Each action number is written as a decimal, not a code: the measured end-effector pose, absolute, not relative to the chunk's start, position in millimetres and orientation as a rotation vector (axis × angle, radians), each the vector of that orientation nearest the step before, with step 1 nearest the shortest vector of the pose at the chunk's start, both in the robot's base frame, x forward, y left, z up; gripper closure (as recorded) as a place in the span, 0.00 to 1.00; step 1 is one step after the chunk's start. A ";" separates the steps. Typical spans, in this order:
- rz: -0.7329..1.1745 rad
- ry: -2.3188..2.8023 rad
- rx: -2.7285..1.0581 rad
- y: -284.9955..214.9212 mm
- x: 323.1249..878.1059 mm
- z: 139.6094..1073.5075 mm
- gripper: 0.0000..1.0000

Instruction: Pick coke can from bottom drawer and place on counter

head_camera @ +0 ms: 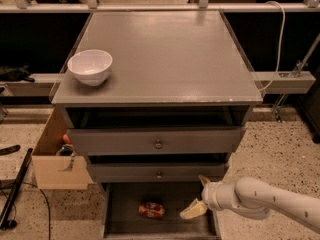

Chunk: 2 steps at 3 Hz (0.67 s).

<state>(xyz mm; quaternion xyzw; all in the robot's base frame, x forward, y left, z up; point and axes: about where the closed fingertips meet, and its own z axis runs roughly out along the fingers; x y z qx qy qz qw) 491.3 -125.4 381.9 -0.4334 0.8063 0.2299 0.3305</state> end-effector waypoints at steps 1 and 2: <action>0.687 1.990 -1.258 -100.3 508.2 351.1 0.00; 0.705 1.980 -1.268 -98.5 509.8 338.5 0.00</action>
Offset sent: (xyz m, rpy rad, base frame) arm 0.0605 0.0368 -0.1028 0.1095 -0.0297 0.2456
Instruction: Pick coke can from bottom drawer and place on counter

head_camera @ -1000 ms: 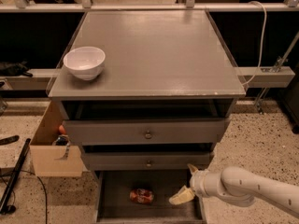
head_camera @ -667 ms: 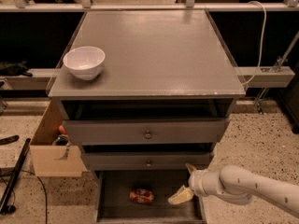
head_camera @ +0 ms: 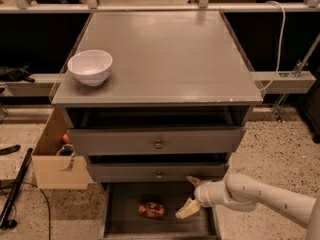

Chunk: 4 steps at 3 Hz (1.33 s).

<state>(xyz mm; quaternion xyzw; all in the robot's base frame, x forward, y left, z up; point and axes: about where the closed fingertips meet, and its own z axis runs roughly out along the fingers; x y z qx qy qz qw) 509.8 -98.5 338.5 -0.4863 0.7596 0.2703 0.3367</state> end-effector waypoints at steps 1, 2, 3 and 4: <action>0.705 1.980 -1.268 -98.5 509.8 338.5 0.00; 0.733 2.019 -1.259 -91.9 492.1 340.6 0.00; 0.811 2.068 -1.282 -85.1 454.3 332.5 0.00; 0.811 2.068 -1.282 -85.1 454.3 332.4 0.00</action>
Offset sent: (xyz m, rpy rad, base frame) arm -0.0444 0.0129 0.0069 -0.0109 0.1071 -0.0191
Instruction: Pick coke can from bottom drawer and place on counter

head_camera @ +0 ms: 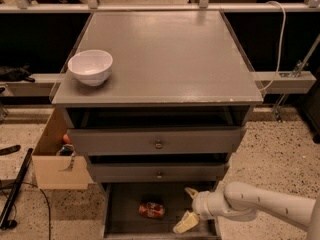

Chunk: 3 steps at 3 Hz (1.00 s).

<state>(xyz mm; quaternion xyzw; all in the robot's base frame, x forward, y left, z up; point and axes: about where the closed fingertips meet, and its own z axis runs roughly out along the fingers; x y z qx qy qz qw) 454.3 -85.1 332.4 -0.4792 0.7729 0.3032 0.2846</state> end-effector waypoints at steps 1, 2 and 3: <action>0.788 2.080 -1.244 -77.3 446.2 311.6 0.00; 0.749 2.083 -1.193 -68.8 440.4 284.1 0.00; 0.732 2.078 -1.165 -60.4 438.8 263.8 0.00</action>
Offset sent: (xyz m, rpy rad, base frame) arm -0.0199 0.0224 -0.0844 -0.0050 -0.0624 -0.1547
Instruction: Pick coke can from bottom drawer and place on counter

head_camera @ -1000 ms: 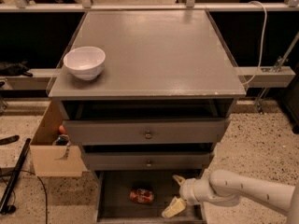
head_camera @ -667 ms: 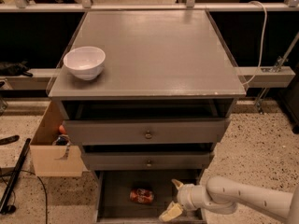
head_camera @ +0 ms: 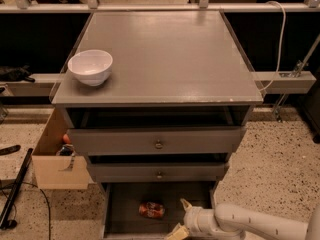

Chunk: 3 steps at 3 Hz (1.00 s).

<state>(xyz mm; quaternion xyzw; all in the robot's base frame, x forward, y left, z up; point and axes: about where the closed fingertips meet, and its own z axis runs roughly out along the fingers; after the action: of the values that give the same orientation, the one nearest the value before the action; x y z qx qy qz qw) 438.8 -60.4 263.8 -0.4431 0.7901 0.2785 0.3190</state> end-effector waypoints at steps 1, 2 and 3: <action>0.703 2.028 -1.222 -30.3 494.0 255.0 0.00; 0.689 2.027 -1.228 -27.7 495.2 252.4 0.00; 0.684 2.033 -1.252 -19.4 510.3 231.2 0.00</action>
Offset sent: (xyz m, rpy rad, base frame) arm 0.0835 0.0372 -0.0132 -0.0248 -0.0640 0.0531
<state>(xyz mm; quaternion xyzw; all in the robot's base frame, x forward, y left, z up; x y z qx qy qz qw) 510.3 -19.4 231.2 -0.4770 0.7746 0.2606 0.3233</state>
